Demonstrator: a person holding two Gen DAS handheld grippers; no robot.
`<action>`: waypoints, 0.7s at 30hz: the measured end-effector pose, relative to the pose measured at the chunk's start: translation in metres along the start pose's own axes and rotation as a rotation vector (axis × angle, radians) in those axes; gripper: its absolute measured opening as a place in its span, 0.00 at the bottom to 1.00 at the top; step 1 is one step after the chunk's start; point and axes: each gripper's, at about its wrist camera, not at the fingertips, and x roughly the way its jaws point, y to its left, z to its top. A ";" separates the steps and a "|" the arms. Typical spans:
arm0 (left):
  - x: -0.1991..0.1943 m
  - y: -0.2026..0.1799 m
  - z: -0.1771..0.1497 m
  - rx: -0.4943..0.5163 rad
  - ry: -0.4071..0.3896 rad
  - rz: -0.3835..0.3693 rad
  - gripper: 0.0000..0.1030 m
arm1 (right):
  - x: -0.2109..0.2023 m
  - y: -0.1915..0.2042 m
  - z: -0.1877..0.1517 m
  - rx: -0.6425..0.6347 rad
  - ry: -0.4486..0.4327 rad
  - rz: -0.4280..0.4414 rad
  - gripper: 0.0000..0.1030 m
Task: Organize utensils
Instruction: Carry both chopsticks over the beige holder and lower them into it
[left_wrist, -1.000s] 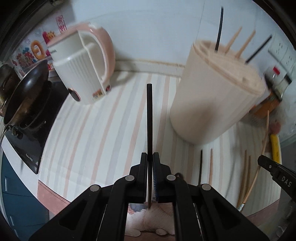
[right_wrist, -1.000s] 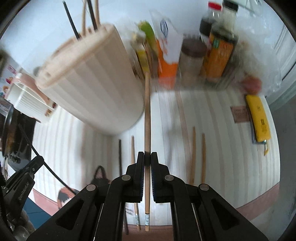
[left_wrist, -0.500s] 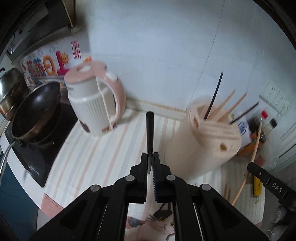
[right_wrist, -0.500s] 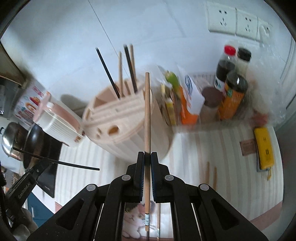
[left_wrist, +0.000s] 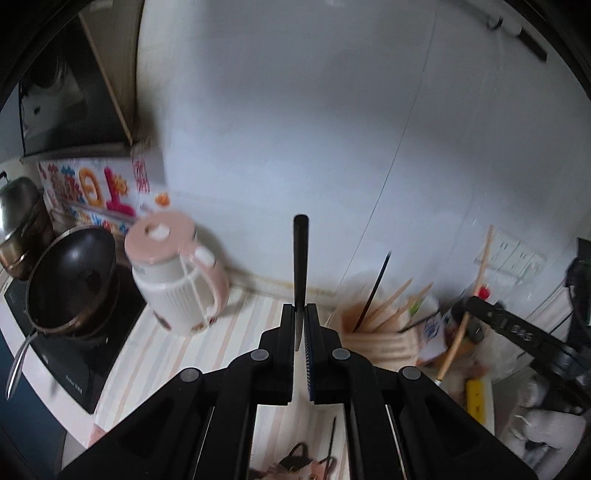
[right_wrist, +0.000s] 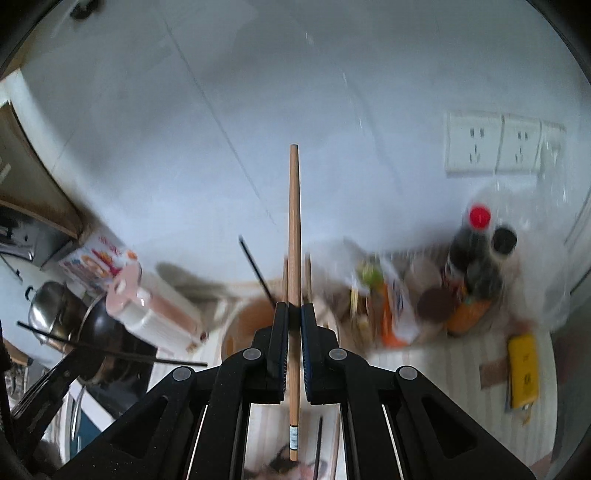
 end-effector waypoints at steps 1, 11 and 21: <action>-0.003 -0.004 0.007 -0.005 -0.014 -0.011 0.02 | 0.000 0.001 0.006 -0.004 -0.015 -0.004 0.07; 0.017 -0.040 0.046 -0.024 0.016 -0.108 0.02 | 0.021 0.008 0.057 -0.014 -0.140 -0.029 0.07; 0.093 -0.054 0.036 -0.011 0.161 -0.076 0.02 | 0.072 0.008 0.060 -0.027 -0.205 -0.018 0.07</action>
